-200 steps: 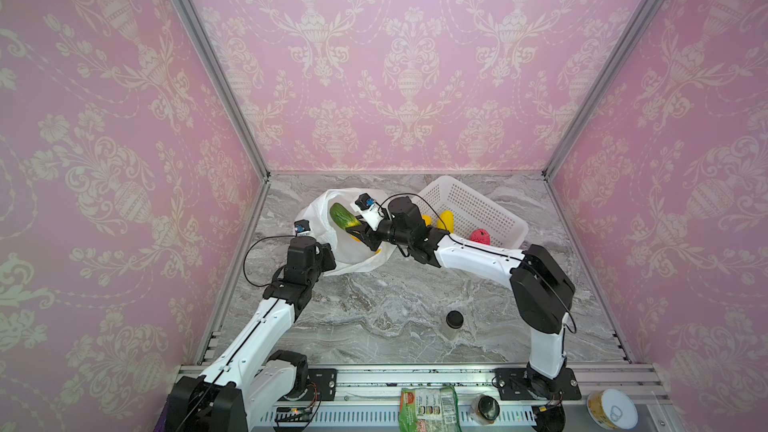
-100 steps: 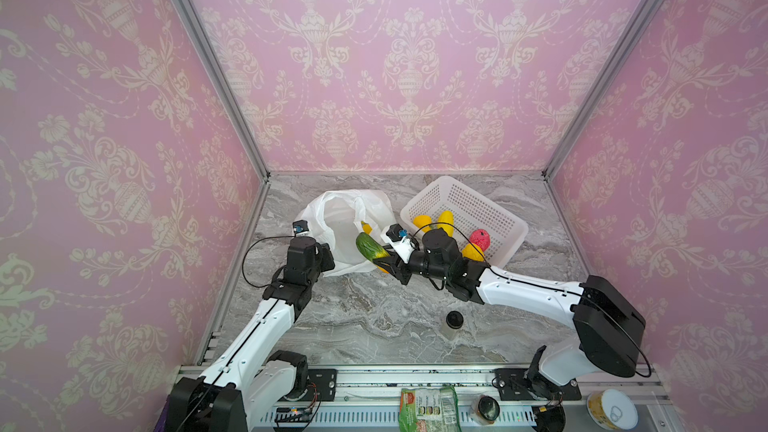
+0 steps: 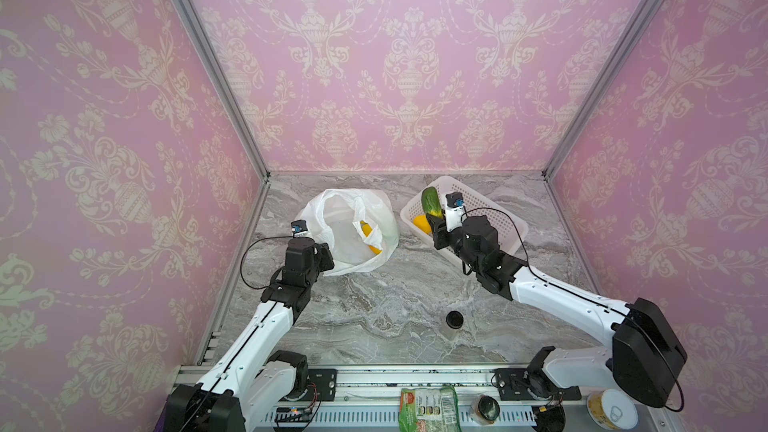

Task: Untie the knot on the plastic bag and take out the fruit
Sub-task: 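Carry the papaya over the basket and open the right gripper, then move the right gripper back down into the bag mouth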

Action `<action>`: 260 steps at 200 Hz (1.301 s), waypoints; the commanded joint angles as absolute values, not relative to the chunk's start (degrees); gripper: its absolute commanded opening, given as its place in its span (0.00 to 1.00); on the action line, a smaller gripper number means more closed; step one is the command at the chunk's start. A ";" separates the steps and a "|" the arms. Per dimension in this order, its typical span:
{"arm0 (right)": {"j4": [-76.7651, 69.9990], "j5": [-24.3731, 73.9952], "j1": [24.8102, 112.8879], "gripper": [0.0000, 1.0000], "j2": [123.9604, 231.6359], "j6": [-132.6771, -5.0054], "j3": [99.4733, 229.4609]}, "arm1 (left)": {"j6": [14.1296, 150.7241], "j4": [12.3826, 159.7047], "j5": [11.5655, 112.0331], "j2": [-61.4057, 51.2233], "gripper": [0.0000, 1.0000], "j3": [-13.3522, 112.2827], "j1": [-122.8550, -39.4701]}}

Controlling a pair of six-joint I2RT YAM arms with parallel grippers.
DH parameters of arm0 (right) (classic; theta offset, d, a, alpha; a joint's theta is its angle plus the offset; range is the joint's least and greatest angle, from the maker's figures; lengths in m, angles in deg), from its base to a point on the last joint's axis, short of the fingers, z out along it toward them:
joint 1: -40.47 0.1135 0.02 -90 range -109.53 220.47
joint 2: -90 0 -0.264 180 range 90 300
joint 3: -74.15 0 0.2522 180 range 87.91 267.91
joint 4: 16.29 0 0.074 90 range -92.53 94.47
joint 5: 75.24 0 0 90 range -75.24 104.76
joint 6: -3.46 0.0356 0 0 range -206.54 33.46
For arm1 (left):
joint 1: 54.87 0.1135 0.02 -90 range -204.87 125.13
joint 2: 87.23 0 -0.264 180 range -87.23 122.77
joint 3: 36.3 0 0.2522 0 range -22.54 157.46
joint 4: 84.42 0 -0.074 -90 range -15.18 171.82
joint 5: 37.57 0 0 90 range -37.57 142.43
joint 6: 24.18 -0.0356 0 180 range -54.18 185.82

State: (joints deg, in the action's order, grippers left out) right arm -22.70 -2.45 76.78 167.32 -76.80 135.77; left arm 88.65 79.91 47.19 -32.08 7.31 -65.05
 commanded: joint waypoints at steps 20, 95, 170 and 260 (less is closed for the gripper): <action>-16.86 -12.90 73.10 0.08 175.98 -66.14 136.86 | 88.86 79.67 47.39 -31.60 0.00 7.49 -64.54; -5.48 -3.17 64.82 0.57 191.30 -58.21 148.99 | 88.58 79.89 47.76 -31.07 0.00 7.83 -64.55; -12.25 -8.76 75.23 0.86 174.29 -74.50 143.79 | 88.58 80.24 48.45 -30.99 0.00 7.68 -64.56; 3.23 0.46 102.90 0.42 195.98 -99.62 170.33 | 88.92 79.91 48.70 -32.71 0.00 6.97 -64.58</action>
